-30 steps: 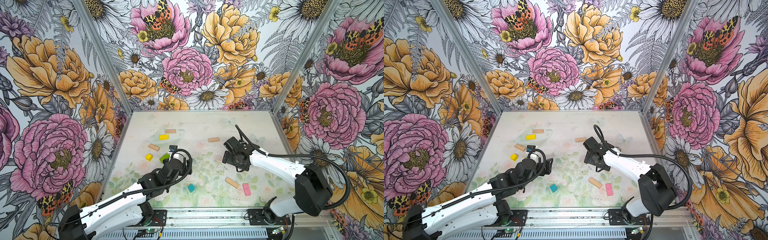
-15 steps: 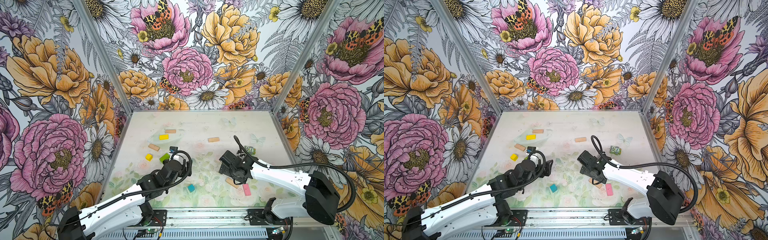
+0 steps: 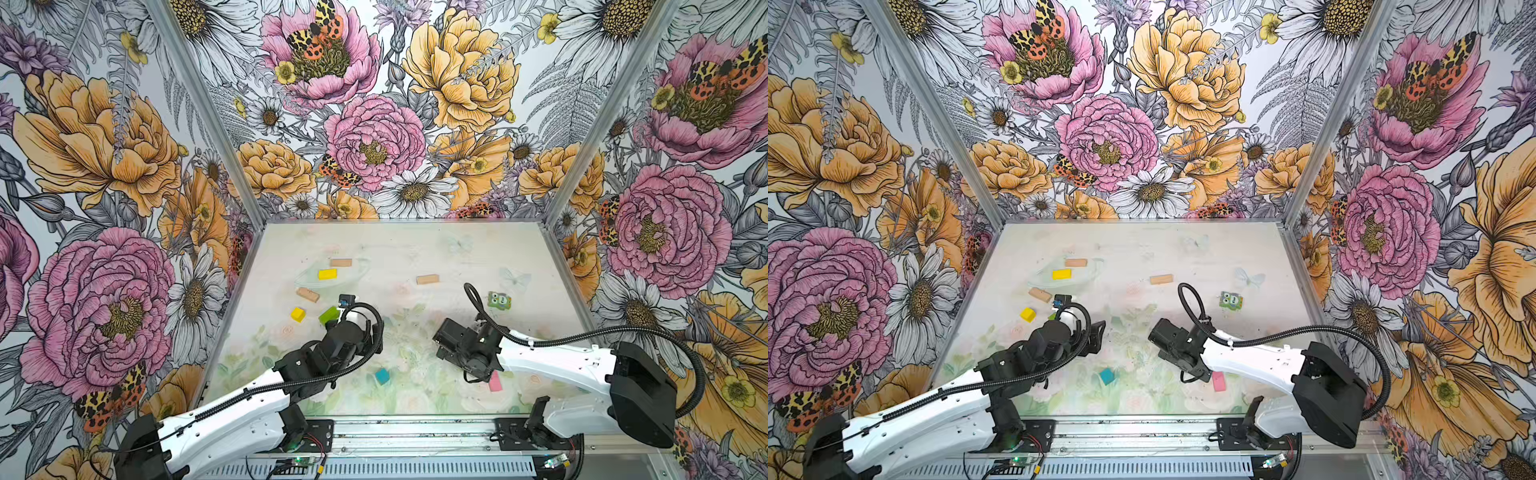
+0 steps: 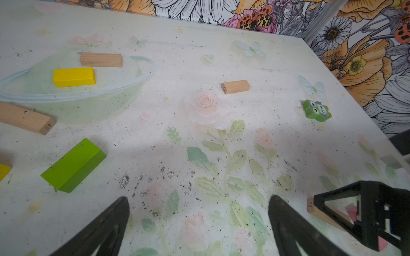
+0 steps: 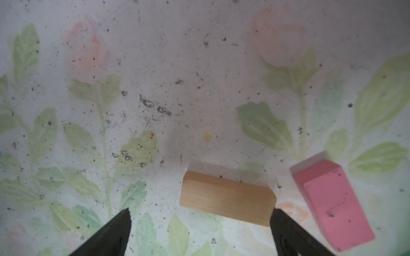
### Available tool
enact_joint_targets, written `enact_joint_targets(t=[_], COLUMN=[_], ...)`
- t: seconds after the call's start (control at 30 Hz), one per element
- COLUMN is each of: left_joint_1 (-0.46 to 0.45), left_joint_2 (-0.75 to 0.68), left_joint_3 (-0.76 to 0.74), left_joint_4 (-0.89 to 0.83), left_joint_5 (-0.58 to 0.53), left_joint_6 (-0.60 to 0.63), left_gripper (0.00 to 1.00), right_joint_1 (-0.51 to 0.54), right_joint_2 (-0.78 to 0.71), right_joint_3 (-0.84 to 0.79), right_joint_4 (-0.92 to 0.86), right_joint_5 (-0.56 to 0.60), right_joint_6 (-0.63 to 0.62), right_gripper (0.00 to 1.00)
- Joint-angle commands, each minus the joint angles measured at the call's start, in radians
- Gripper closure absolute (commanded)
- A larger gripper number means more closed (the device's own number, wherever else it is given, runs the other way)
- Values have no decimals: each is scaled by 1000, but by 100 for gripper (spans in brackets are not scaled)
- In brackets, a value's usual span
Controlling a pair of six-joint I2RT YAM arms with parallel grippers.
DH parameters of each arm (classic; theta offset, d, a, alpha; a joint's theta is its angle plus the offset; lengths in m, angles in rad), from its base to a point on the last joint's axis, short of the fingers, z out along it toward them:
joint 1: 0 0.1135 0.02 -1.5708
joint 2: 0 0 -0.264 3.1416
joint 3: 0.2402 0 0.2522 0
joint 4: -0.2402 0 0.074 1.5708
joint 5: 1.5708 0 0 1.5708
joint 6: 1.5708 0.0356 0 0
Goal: Build the wood block tower
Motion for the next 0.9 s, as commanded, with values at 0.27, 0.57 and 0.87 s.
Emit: enact_joint_targets(t=[0.27, 0.57, 0.87], left_joint_1=[-1, 13, 25], left_joint_2=[-9, -11, -1], left_joint_3=[-11, -13, -4], left_joint_4=[21, 26, 33], left_joint_5=[-15, -4, 15], left_joint_6=[31, 33, 36], left_gripper=[1, 1, 1], right_joint_1=[6, 6, 6], right_joint_2=[-25, -8, 11], right_joint_3=[-36, -37, -42], right_joint_4=[5, 7, 10], right_joint_5=[25, 12, 13], right_joint_6=[45, 30, 36], right_gripper=[0, 0, 0])
